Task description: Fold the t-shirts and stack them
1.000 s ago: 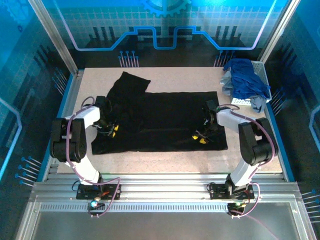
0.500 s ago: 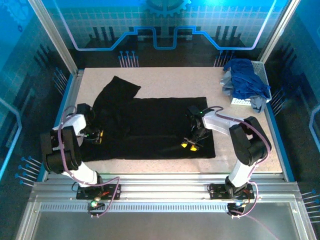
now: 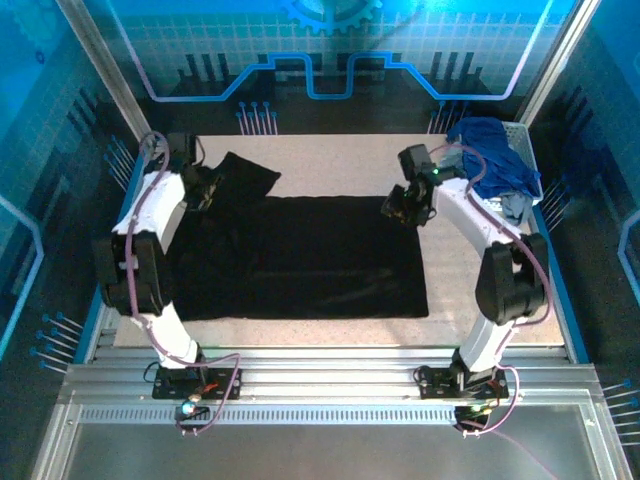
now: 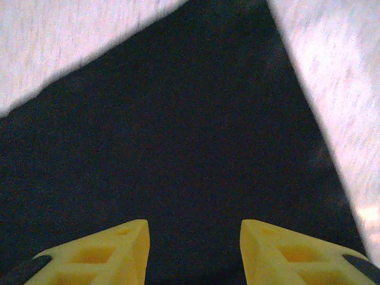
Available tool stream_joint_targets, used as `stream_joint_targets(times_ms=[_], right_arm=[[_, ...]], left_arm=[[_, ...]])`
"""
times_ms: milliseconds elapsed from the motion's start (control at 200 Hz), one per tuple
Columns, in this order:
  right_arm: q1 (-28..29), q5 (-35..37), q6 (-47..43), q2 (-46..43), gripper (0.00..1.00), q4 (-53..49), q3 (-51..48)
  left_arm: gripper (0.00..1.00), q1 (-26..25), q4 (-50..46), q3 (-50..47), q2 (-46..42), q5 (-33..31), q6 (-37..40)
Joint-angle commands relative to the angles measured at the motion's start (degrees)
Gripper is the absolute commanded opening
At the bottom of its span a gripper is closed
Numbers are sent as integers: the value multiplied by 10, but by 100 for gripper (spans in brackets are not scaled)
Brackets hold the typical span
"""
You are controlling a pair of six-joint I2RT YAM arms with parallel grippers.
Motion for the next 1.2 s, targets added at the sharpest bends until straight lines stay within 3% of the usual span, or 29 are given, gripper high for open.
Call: stream_joint_targets(times_ms=[0, 340, 730, 830, 1075, 1191], right_arm=[[-18, 52, -45, 81, 46, -11, 72], [-48, 96, -77, 274, 47, -69, 288], [-63, 72, -45, 384, 50, -139, 388], [-65, 67, -42, 394, 45, -140, 394], [-64, 65, -50, 394, 15, -130, 400], [-63, 62, -55, 381, 7, -121, 392]], left_arm=[[51, -4, 57, 67, 85, 22, 56], [53, -2, 133, 240, 259, 22, 135], [57, 7, 112, 355, 351, 34, 102], [58, 9, 89, 394, 372, 30, 105], [63, 22, 59, 473, 420, 2, 105], [62, 22, 21, 533, 455, -31, 119]])
